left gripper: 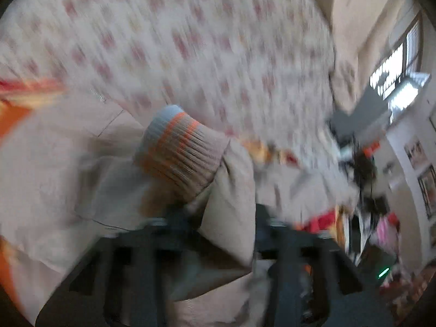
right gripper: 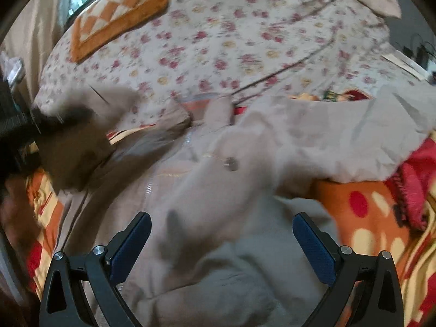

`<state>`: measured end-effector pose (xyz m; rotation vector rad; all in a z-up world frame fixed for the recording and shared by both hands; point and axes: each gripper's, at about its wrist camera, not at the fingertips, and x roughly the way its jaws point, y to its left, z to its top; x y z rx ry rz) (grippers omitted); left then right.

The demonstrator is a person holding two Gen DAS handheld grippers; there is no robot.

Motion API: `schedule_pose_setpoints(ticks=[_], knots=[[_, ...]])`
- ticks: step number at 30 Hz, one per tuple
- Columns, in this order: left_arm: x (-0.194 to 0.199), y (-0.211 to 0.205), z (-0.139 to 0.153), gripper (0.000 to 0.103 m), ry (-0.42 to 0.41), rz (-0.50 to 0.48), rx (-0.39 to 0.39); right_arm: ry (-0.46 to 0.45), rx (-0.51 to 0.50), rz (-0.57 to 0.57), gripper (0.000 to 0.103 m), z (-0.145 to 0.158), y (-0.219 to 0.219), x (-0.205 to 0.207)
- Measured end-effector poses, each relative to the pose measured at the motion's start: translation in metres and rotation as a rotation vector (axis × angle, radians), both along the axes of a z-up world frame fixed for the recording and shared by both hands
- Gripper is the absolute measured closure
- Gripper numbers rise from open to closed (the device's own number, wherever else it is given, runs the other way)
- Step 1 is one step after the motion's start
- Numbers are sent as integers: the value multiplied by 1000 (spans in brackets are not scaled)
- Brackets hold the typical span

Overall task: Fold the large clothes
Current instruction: 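Lift the sleeve with the left gripper, fold it across the jacket body, release, then grasp the other ribbed sleeve cuff with the right gripper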

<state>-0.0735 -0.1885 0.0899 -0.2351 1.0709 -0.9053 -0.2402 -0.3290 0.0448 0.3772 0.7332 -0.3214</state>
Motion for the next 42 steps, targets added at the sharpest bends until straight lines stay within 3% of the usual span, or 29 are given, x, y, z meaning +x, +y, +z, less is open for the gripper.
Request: schedule_pose_setpoints(ticks=[3,5,7,9,12,14,19,21,26,30,33,35,37,40,42], knots=[[-8,-17,-32,31,65,-23,84,-7,44,-45,0,1,-16,-7],[-11,-14,-30,31,55,-37,122,-15,81,-65,0,3,-25,-12],[-20,2,-15,31,18,-54,136,-25,98,-66,0,6,-27,-14],[-30,30,8,31,-90,-32,176,-37,90,-51,0,10,-23,-14],[-41,74,26,31,-273,83,299,-55,77,-4,0,14,-12,-10],[-37,104,21,31,-328,190,394,-55,60,44,0,18,-1,-1],[-6,151,-26,31,-209,382,503,-70,7,75,0,35,2,23],[5,156,-41,31,-149,401,516,-66,11,59,0,41,-9,37],[10,148,-42,31,-193,394,524,-22,93,60,13,38,-44,83],[10,148,-43,31,-199,387,533,165,6,27,26,1,-65,108],[11,145,-43,31,-191,395,527,251,-53,-61,26,-27,-94,87],[12,142,-44,31,-195,399,533,238,-17,-86,23,-35,-114,63],[11,141,-45,31,-202,403,539,219,-3,-93,19,-31,-122,46],[11,141,-45,31,-200,405,534,228,-64,-110,18,-20,-119,31],[11,142,-45,31,-200,407,529,204,-37,-102,18,-11,-115,22]])
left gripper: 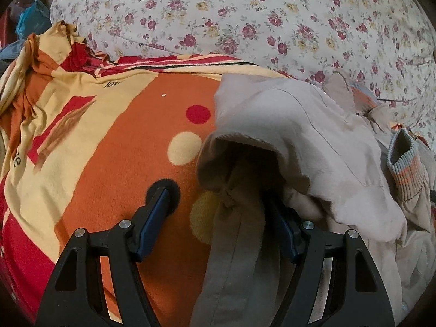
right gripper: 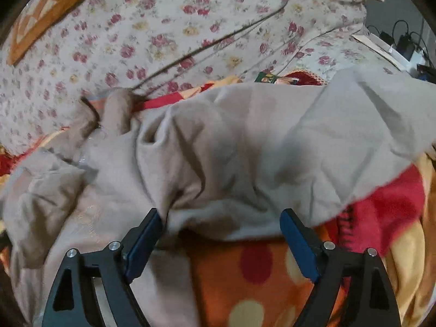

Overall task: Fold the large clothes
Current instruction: 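Grasp the other ribbed sleeve cuff with the right gripper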

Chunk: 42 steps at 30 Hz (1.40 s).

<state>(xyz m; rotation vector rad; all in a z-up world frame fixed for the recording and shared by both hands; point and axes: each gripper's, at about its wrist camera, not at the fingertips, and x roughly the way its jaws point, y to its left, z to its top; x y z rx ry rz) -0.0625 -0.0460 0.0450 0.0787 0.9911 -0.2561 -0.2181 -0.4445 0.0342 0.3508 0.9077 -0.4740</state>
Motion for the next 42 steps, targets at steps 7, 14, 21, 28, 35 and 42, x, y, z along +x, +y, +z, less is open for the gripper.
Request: schedule_pose_setpoints(ticks=[7,14,21,28,35,42], knots=[[-1,-3,-1,31,-13,-1,19,4,82,130,40,-14,29,1],[0,0,1,31,1,15,-15,-34,-69,156,98,2,45,-20],[-1,5,3,31,10,29,-38,42,-97,76,97,-5,48,-48],[2,4,3,31,8,38,-32,-214,57,204,27,56,100,-31],[22,10,2,31,-23,88,-28,-57,2,400,42,10,170,74],[36,31,1,29,9,170,-77,-252,-31,273,81,55,122,50]])
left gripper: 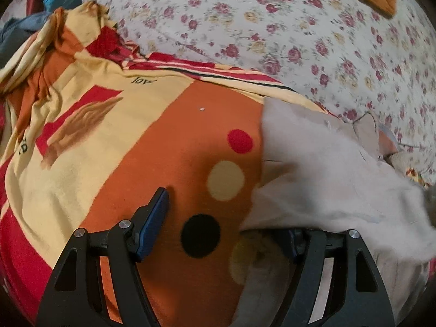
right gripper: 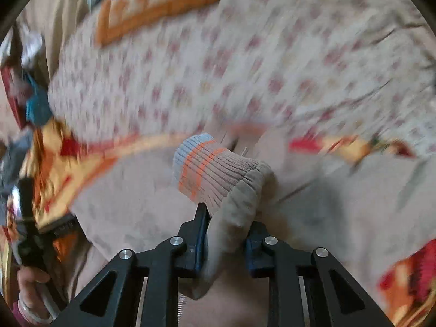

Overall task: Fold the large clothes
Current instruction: 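Grasp the other ribbed sleeve cuff with the right gripper, then fold the held sleeve across the jacket body with the right gripper, release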

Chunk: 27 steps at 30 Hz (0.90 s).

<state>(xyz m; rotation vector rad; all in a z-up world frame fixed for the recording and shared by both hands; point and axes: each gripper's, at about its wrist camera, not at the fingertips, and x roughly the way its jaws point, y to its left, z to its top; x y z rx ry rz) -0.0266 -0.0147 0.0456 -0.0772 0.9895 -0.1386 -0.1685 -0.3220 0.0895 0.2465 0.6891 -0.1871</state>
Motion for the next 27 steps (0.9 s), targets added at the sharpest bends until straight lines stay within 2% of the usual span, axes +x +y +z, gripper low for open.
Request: schedule_pose_setpoints(ticks=[1,3,4,5,6,7,9,12,16,18,19,20,21,22,23,24,27], knots=[[-1,0,0,29,0,0,1,-27,-4,-21,81,4,-8,-14],[-1,0,0,29,4,-7,15,2,-17,-49,78,-5,-20,-25],[-3,0,0,29,14,-12,28,60,-14,-53,57,-20,-28,-26],[-6,0,1,29,22,-20,29,149,-4,-66,46,-38,-36,-28],[-9,1,4,29,30,-31,28,204,17,-90,46,-51,-44,-34],[-15,2,6,29,33,-39,27,214,64,-108,45,-59,-55,-45],[-23,7,10,29,36,-51,32,167,155,-136,44,-59,-73,-68],[-32,15,18,29,29,-36,34,119,132,-217,43,-44,-84,-93],[-41,28,35,29,-63,41,95,79,126,-181,43,-29,-81,-95],[-42,36,40,29,-99,89,77,74,104,-149,37,-25,-72,-83],[-40,38,41,29,-103,90,55,81,88,-138,25,-26,-68,-73],[-38,38,40,29,-102,81,26,109,62,-126,20,-30,-65,-61],[-37,35,39,30,-97,63,-7,136,39,-119,22,-35,-64,-52],[-35,30,38,30,-95,39,-32,158,24,-113,43,-40,-63,-39],[-33,24,38,30,-97,20,-40,179,8,-104,56,-42,-61,-28],[-34,15,37,30,-108,-4,-41,184,-23,-99,56,-41,-59,-22],[-36,-11,35,29,-141,-79,-7,84,-173,-124,63,-23,-51,-24]])
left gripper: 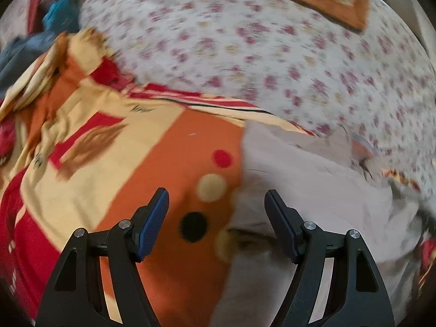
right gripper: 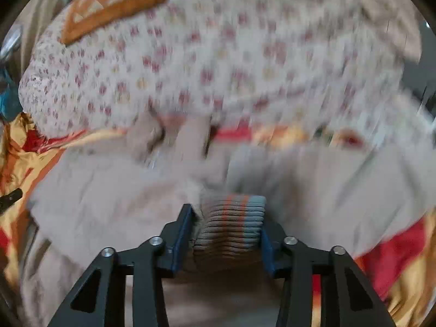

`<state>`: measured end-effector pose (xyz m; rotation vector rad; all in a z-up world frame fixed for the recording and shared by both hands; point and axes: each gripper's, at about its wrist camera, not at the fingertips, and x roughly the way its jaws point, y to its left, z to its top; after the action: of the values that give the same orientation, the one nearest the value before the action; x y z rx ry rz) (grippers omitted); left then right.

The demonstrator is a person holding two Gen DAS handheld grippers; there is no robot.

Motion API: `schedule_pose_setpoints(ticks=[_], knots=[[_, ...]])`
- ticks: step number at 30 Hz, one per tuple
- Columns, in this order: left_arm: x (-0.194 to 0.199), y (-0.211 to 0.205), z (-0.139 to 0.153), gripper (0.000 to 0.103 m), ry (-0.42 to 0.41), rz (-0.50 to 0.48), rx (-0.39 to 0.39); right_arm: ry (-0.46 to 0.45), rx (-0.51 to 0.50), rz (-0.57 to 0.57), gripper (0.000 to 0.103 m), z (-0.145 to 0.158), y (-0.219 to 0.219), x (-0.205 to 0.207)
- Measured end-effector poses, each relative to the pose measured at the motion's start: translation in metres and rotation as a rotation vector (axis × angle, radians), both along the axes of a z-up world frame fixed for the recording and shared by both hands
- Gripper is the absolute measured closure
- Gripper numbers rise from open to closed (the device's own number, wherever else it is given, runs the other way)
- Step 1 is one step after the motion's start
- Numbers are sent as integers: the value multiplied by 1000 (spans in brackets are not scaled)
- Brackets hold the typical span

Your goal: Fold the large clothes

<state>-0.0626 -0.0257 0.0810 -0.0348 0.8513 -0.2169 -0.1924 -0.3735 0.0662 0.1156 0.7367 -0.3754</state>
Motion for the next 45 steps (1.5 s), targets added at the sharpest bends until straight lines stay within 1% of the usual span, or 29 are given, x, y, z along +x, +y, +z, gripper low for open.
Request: schedule_pose_setpoints(ticks=[1,3,4,5,6,7,8,10,12,13,15,16,17,19,21,22,23,25,26,27,31,34,37,39,42,45], knots=[[1,-9,-2,29,3,-22,17,-12,-20,-12,63,1,-3,1],[5,-24,-15,29,35,-51,63,-16,-23,-31,63,-10,-15,10],[7,-29,-23,29,66,-61,95,26,-29,-31,62,-21,-22,17],[9,-33,-30,29,92,-67,119,116,-28,-33,61,-33,-27,25],[9,-34,-36,29,119,-72,135,158,-5,-31,61,-36,-31,24],[6,-34,-35,29,120,-72,129,142,30,-27,56,-32,-33,18],[6,-32,-34,29,116,-70,122,99,56,-31,47,-22,-35,6],[6,-30,-33,29,124,-67,115,42,52,-57,37,-3,-34,-14],[5,-28,-35,29,128,-63,107,-29,39,-69,37,18,-29,-33],[5,-28,-35,29,126,-62,108,-48,48,-57,37,24,-26,-35],[3,-29,-36,29,117,-63,114,-55,87,4,38,33,-16,-31],[5,-30,-36,29,116,-63,115,-50,104,39,42,33,-10,-26],[5,-29,-36,29,114,-63,115,-40,107,61,45,30,-5,-20],[5,-28,-35,29,111,-61,111,13,93,64,48,14,3,-8],[5,-27,-35,29,112,-61,108,110,128,31,48,-17,3,-1],[5,-28,-34,29,111,-63,106,166,144,11,47,-38,1,0],[4,-29,-32,29,105,-64,112,176,141,6,47,-47,1,-2],[1,-31,-28,29,81,-66,129,149,84,13,48,-47,8,-8],[-1,-32,-26,29,67,-71,131,157,76,15,48,-42,11,-9],[-4,-33,-23,29,54,-76,131,153,81,18,48,-37,13,-10],[-9,-35,-14,29,23,-85,135,64,109,32,46,-7,20,-20],[-10,-36,-14,29,17,-89,142,21,126,45,44,1,24,-22],[-10,-37,-14,29,11,-87,151,39,115,35,44,-6,24,-17],[-10,-38,-13,29,6,-86,153,67,122,13,44,-18,20,-12],[-11,-40,-15,29,1,-91,159,141,111,-5,44,-38,14,-6],[-11,-42,-16,29,4,-105,143,123,114,9,44,-35,14,-13]])
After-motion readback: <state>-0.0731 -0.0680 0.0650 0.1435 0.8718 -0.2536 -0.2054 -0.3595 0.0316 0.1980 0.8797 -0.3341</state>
